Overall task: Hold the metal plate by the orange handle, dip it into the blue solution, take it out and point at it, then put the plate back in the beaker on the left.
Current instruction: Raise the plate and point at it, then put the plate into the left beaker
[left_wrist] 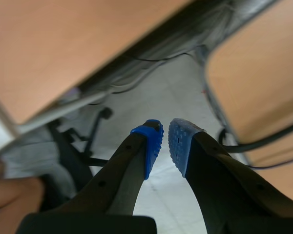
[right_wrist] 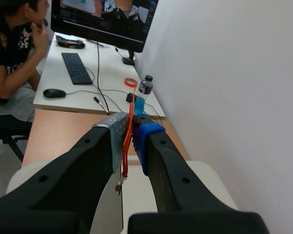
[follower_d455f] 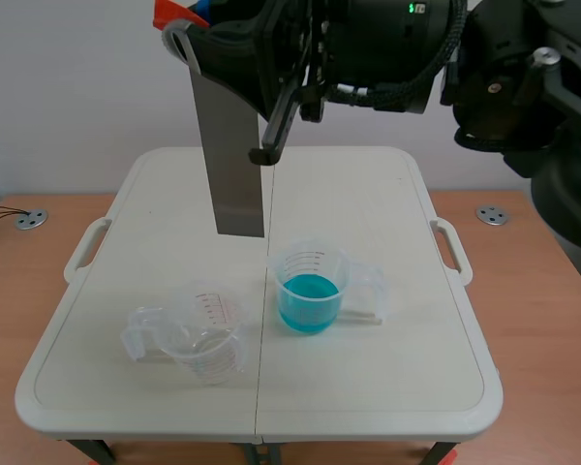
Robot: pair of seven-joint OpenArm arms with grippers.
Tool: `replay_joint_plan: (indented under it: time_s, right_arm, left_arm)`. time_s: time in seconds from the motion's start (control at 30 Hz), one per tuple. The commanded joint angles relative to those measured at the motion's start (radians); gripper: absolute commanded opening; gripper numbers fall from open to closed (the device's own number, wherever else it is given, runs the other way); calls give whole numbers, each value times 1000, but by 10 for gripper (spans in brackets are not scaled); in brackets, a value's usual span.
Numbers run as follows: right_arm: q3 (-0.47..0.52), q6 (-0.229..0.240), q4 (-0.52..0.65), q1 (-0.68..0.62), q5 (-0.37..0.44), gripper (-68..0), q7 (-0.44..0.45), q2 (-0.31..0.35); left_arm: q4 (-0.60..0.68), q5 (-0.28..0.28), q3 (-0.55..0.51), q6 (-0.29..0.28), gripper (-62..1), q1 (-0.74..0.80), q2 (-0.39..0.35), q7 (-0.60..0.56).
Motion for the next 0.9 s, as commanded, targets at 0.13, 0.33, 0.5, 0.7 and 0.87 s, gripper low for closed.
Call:
replay_joint_plan:
  time_s: [0.13, 0.33, 0.5, 0.7, 0.87]
  right_arm:
    - [-51, 5, 18, 37, 3, -662, 2, -29]
    - [-98, 5, 18, 57, 3, -662, -19, -65]
    - [-113, 5, 17, 59, 3, -662, -43, -103]
    - [-135, 5, 15, 60, 3, -662, -55, -124]
    - [-145, 5, 10, 59, 3, -662, -63, -123]
  left_arm:
    - [-32, 46, 127, -2, -517, -73, 92, -9]
    - [-83, 95, 220, -2, -517, -123, 181, -10]
    - [-109, 171, 261, -2, -517, -131, 231, -10]
    - [-117, 175, 270, -2, -517, -131, 239, -9]
    - [-117, 175, 270, -2, -517, -131, 239, -9]
